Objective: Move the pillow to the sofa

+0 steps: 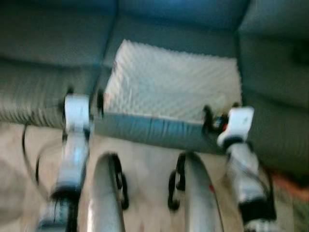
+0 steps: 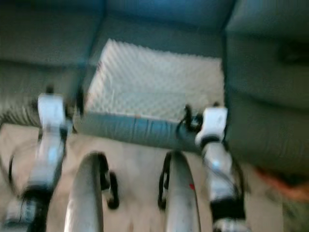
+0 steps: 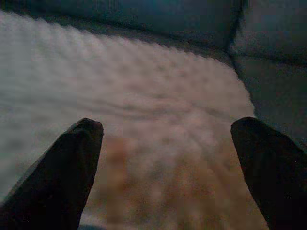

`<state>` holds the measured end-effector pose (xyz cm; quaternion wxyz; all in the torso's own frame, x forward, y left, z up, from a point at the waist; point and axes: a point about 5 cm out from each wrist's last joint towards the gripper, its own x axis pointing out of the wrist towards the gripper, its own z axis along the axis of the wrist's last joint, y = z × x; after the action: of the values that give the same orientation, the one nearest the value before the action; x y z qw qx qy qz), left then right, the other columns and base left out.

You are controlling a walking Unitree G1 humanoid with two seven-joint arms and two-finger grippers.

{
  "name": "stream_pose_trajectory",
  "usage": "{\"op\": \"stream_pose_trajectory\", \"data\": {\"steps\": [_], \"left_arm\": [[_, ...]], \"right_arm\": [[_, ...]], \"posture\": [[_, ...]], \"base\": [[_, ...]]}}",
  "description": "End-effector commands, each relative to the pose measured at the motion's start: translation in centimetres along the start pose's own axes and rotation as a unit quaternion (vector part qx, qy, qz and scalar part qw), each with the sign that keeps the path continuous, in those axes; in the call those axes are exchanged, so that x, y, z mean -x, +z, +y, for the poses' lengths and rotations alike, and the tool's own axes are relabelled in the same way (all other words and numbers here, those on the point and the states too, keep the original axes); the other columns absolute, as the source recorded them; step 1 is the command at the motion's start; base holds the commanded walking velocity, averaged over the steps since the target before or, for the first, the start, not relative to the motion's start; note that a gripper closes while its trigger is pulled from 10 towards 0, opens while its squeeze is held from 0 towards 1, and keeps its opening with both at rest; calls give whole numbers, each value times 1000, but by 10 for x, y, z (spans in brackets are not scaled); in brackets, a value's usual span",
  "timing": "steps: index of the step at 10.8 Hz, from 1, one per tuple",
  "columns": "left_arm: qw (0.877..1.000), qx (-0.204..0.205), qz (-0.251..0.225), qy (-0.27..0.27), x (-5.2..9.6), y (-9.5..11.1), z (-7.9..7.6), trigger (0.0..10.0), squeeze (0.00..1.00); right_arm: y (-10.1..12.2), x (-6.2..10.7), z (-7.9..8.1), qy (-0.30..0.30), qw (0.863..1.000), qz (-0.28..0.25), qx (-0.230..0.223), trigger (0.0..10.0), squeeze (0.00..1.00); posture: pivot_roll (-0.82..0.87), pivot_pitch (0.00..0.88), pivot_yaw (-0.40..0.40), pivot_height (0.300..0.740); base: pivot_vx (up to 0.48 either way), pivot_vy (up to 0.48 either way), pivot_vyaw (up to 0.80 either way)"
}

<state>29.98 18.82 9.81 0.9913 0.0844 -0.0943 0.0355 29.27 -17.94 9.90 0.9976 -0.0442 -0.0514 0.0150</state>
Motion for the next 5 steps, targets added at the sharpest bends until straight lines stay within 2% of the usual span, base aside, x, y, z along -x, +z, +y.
{"op": "stream_pose_trajectory", "data": {"steps": [1, 2, 4, 5], "left_arm": [[1000, 4, 14, -13, 17, -6, -7, 10000, 1000], [999, 19, 40, -31, 43, -13, -21, 10000, 1000], [996, 27, 70, -56, 57, -20, -32, 10000, 1000], [995, 14, 78, -66, 54, -22, -32, 10000, 1000]], "right_arm": [[-6, 11, 5, 4, 1000, 11, 3, 10000, 1000], [-14, 25, 14, 17, 999, 28, 4, 10000, 1000], [-27, 39, 21, 24, 998, 60, 8, 10000, 1000], [-28, 40, 27, 45, 997, 63, 5, 10000, 0]], "posture": [[-26, 123, -44, 612], [-14, 96, -56, 612], [0, 69, -78, 612], [1, 58, -75, 612]], "base": [[0, 0, 0], [0, 0, 0], [0, 0, 0], [0, 0, 0]]}}
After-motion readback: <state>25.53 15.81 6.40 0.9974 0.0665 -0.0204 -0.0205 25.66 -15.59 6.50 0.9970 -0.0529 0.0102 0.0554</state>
